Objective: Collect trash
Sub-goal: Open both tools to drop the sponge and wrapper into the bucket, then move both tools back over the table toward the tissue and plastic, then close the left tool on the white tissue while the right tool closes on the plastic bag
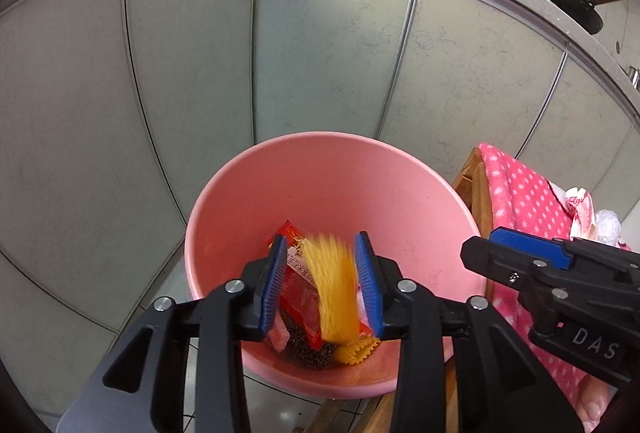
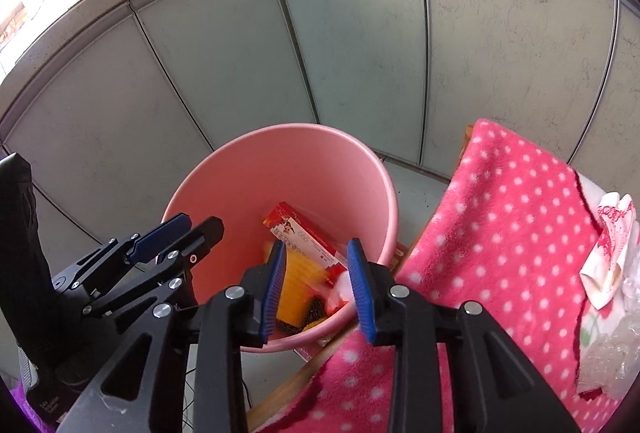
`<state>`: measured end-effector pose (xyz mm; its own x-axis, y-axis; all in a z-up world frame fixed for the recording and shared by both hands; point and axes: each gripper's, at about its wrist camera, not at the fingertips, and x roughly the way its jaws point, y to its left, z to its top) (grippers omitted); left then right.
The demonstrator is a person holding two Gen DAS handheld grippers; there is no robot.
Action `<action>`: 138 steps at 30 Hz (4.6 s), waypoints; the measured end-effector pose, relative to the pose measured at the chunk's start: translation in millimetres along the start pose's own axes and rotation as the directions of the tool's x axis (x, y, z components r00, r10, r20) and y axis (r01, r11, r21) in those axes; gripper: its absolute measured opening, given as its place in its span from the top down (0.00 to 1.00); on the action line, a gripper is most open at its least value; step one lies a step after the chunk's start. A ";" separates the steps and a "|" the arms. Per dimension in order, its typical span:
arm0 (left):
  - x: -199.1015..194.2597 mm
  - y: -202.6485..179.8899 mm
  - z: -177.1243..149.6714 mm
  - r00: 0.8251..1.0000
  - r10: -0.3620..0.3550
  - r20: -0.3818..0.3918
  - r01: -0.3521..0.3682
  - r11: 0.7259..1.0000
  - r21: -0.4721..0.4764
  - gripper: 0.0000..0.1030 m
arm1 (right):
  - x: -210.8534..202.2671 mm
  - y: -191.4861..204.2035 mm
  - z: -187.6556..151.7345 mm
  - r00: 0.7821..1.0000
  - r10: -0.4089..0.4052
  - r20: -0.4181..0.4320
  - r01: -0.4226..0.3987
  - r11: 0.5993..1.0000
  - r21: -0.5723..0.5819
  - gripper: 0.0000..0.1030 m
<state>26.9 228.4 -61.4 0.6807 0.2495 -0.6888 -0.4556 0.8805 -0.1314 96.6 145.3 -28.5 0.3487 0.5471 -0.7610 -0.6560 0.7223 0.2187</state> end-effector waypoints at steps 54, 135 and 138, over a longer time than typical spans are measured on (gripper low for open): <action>-45.9 -189.8 -22.7 0.941 -0.308 -0.141 0.334 0.911 0.243 0.66 | -180.3 -159.0 -134.5 0.945 -0.277 0.174 0.224 0.936 0.271 0.55; 7.7 -254.9 -4.3 0.858 -0.453 -0.242 0.513 0.752 0.414 0.71 | -149.3 -256.9 -49.2 0.953 -0.282 0.108 0.215 0.885 0.412 0.50; 9.7 -262.3 -12.5 0.881 -0.420 -0.217 0.470 0.735 0.488 0.71 | -133.9 -266.1 -38.6 0.960 -0.271 0.074 0.213 0.876 0.433 0.50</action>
<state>145.8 -5.1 -42.5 0.6667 -0.2371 -0.7066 0.2652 0.9615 -0.0724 198.7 -136.4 -8.4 0.5618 0.3610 -0.7444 -0.2100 0.9325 0.2938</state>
